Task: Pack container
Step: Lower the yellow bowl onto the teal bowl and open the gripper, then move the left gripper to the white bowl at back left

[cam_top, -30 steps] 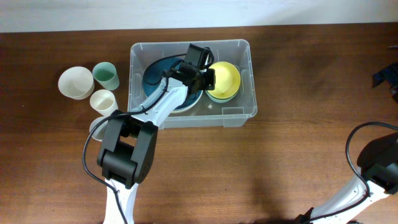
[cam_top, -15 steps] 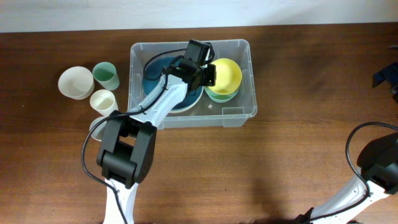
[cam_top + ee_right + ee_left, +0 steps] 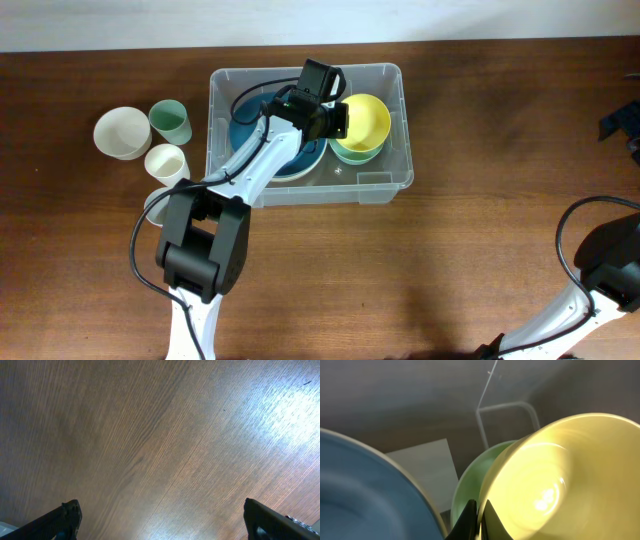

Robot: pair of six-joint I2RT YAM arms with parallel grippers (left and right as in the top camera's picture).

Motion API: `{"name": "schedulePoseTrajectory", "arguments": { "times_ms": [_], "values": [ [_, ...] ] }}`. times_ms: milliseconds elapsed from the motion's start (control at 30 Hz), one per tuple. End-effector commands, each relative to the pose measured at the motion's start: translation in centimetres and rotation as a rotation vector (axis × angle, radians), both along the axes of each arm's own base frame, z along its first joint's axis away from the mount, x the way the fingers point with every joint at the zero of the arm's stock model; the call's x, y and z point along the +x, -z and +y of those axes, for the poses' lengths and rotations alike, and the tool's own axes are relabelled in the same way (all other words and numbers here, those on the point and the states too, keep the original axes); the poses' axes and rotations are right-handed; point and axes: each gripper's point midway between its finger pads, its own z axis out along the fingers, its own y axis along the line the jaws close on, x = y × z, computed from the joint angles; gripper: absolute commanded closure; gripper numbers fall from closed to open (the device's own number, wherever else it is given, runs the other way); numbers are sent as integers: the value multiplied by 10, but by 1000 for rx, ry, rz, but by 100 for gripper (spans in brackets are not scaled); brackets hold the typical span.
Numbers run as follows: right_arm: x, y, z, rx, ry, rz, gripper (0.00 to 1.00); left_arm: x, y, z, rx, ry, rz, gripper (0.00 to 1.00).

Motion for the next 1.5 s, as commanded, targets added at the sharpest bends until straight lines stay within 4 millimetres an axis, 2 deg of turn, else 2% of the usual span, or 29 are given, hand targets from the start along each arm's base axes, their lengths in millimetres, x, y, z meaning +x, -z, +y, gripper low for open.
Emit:
{"name": "schedulePoseTrajectory", "arguments": {
  "times_ms": [0, 267, 700, 800, 1033, 1167, 1333, 1400, 1467],
  "values": [
    [-4, -6, -2, -21, -3, -2, 1, -2, -5, -3, -13, 24, 10, 97],
    [-4, -6, -2, -21, -3, -2, 1, -7, -13, 0, 5, 24, 45, 97],
    [-4, -6, -2, -21, -3, -2, 1, -8, -12, 1, 11, 22, 49, 95],
    [-4, -6, -2, -21, -3, -2, 1, -8, -12, 1, 11, 22, 49, 85],
    [-4, -6, -2, -21, -3, -2, 1, -7, -12, 1, 13, 20, 47, 72],
    [-4, -6, -2, -21, -3, -2, 1, 0, -15, 8, 48, -10, 15, 64],
    [-4, -6, -2, -21, -3, -2, 1, 16, -44, 8, 54, 22, -67, 53],
    [-4, -6, -2, -21, -3, -2, 1, 26, -62, 13, 60, 6, -105, 41],
    [-4, -6, -2, -21, -3, -2, 1, 36, -83, 26, 87, -41, -145, 27]
  ]
}}
